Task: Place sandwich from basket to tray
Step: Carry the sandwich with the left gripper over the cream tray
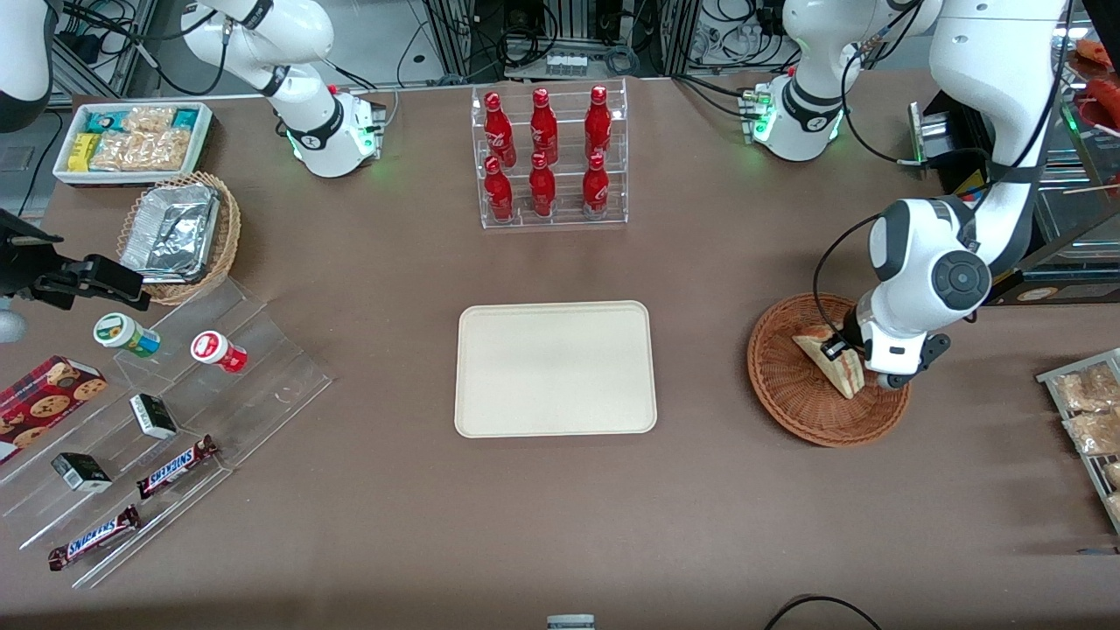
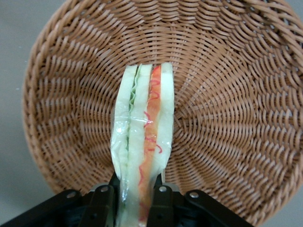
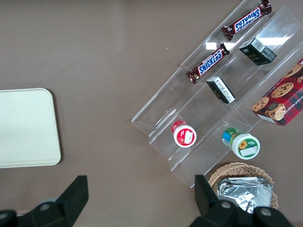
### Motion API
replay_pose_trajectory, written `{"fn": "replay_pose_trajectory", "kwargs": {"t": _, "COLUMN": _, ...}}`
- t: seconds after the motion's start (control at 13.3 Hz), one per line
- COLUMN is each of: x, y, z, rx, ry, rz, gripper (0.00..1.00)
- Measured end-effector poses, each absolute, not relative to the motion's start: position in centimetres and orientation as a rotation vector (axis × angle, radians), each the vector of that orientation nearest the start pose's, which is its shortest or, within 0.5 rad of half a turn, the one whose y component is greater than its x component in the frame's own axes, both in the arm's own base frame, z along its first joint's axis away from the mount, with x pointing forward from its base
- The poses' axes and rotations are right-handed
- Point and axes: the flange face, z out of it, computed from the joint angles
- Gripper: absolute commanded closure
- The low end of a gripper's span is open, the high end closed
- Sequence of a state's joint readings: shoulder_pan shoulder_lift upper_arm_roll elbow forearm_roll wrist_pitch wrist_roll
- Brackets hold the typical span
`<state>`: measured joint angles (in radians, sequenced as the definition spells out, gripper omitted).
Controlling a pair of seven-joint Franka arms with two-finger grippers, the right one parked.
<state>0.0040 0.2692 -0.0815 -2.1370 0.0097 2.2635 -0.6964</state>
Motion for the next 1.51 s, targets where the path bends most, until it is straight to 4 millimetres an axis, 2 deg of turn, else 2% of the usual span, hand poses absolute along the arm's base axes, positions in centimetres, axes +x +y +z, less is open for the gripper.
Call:
{"fn": "replay_pose_trajectory", "kwargs": {"t": 0.3, "x": 58.3, "y": -4.3, "z": 33.8, "rx": -2.955, "ry": -0.841, "rz": 0.273, "gripper": 1.00}}
{"fn": "replay_pose_trajectory", "kwargs": {"t": 0.45, "x": 58.8, "y": -5.2, "z": 35.8, "rx": -2.987, "ry": -0.734, "rz": 0.270, "gripper": 1.00}}
{"fn": "replay_pose_trajectory", "kwargs": {"t": 0.53, "x": 58.8, "y": -6.5, "z": 36.0, "rx": -3.000, "ry": -0.670, "rz": 0.264, "gripper": 1.00}}
{"fn": "replay_pose_trajectory", "kwargs": {"t": 0.6, "x": 58.5, "y": -8.6, "z": 36.0, "rx": -3.008, "ry": -0.602, "rz": 0.260, "gripper": 1.00}}
{"fn": "replay_pose_trajectory", "kwargs": {"t": 0.9, "x": 56.3, "y": -19.5, "z": 36.0, "rx": -3.037, "ry": -0.310, "rz": 0.239, "gripper": 1.00}}
{"fn": "replay_pose_trajectory", "kwargs": {"t": 1.05, "x": 55.6, "y": -24.8, "z": 35.2, "rx": -3.046, "ry": -0.179, "rz": 0.236, "gripper": 1.00}}
{"fn": "replay_pose_trajectory", "kwargs": {"t": 1.36, "x": 55.6, "y": -34.0, "z": 30.8, "rx": -3.046, "ry": 0.017, "rz": 0.262, "gripper": 1.00}}
{"fn": "replay_pose_trajectory", "kwargs": {"t": 1.51, "x": 55.1, "y": -37.9, "z": 28.3, "rx": -3.036, "ry": 0.075, "rz": 0.275, "gripper": 1.00}}
